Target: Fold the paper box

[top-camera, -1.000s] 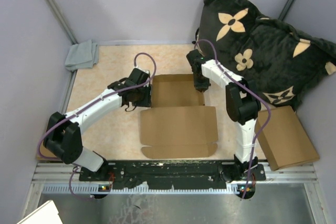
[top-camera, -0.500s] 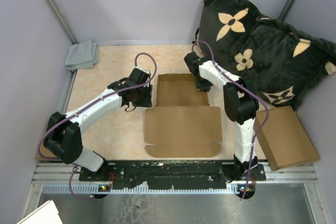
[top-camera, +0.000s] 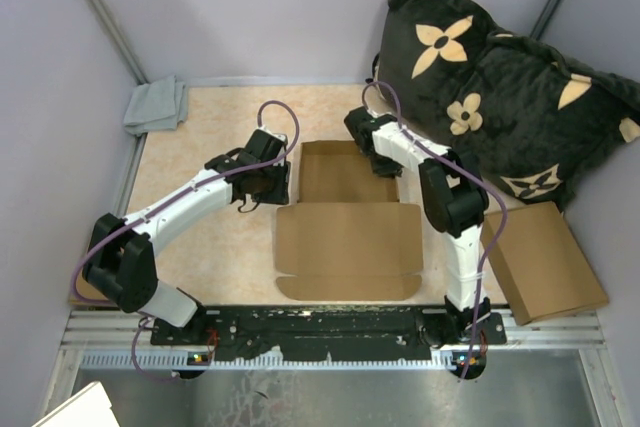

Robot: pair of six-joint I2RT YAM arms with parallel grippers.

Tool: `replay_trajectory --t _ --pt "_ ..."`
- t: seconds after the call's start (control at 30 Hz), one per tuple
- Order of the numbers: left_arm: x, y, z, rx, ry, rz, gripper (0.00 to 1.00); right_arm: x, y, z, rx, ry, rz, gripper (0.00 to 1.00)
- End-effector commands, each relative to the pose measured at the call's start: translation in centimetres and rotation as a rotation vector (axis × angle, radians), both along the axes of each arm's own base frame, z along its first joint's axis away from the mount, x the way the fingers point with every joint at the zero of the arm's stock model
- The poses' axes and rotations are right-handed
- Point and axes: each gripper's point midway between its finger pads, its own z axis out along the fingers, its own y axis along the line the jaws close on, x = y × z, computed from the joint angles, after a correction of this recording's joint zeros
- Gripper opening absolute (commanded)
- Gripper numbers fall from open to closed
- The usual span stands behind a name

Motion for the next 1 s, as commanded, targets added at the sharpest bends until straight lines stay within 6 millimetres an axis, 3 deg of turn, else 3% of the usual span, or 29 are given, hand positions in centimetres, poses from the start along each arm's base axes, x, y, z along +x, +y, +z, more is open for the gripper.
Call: replay_trajectory --t 0.0,0.2,0.47,0.97 --pt "0.7 -0.5 1.3 -0.024 -0.026 -0.015 0.46 -0.6 -0.5 -2.6 0.073 0.031 -0.084 0.24" --pt "0.6 -0.7 1.2 -0.031 -0.017 -0.023 0.46 0.2 -0.1 -3.1 0.136 0.03 -0.108 0.32" --pt "0.4 -0.8 1.3 -0.036 -0.014 -0.026 0.46 1.5 0.4 -2.0 0.185 -0.018 -0.123 0.4" --pt "0.2 -0.8 1.5 -0.045 -0.012 -0.024 0.45 3.4 1.4 0.4 0.314 -0.076 -0.126 0.38"
